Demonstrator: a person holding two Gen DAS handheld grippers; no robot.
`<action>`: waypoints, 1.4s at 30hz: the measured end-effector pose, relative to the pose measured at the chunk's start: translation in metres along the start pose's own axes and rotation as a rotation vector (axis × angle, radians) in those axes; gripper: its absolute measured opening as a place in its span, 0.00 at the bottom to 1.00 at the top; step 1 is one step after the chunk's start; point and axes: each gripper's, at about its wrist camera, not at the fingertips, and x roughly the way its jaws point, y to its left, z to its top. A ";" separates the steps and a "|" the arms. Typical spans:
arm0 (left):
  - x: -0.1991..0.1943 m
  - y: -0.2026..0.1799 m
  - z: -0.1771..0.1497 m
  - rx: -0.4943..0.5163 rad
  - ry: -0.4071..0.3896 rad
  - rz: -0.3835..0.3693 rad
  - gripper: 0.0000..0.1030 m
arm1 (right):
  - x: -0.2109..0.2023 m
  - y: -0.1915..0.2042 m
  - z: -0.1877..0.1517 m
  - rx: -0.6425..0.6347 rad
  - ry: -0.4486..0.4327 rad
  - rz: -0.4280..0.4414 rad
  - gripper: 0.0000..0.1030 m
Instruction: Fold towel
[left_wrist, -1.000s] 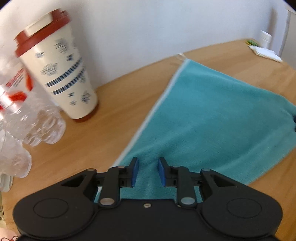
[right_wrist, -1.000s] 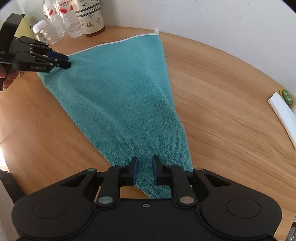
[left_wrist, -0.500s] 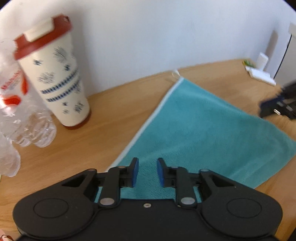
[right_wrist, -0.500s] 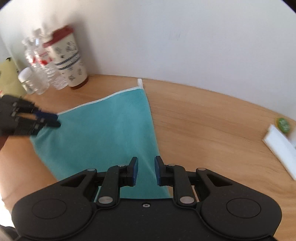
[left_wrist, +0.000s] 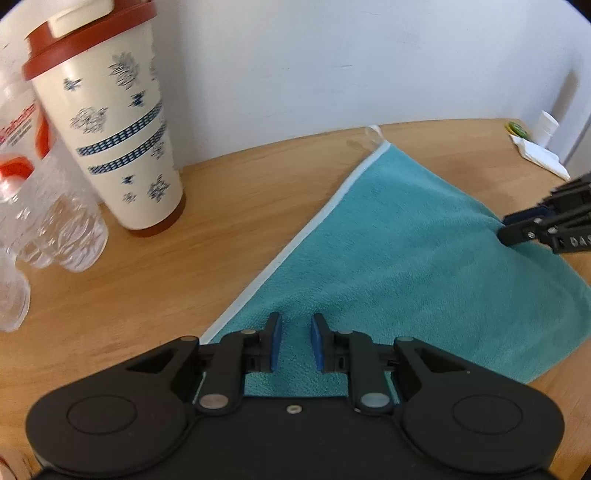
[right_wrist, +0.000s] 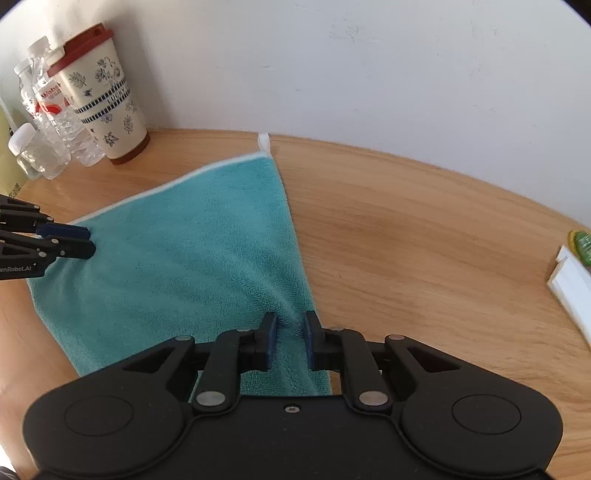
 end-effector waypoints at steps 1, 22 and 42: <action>-0.003 -0.001 0.002 -0.023 0.021 0.026 0.28 | -0.004 -0.002 0.001 0.002 -0.009 -0.007 0.23; -0.229 -0.085 -0.009 -0.028 0.030 0.064 0.98 | -0.231 0.065 -0.036 0.380 -0.032 -0.028 0.65; -0.286 -0.110 -0.021 -0.068 0.011 0.126 0.98 | -0.277 0.073 -0.046 0.322 -0.029 -0.033 0.66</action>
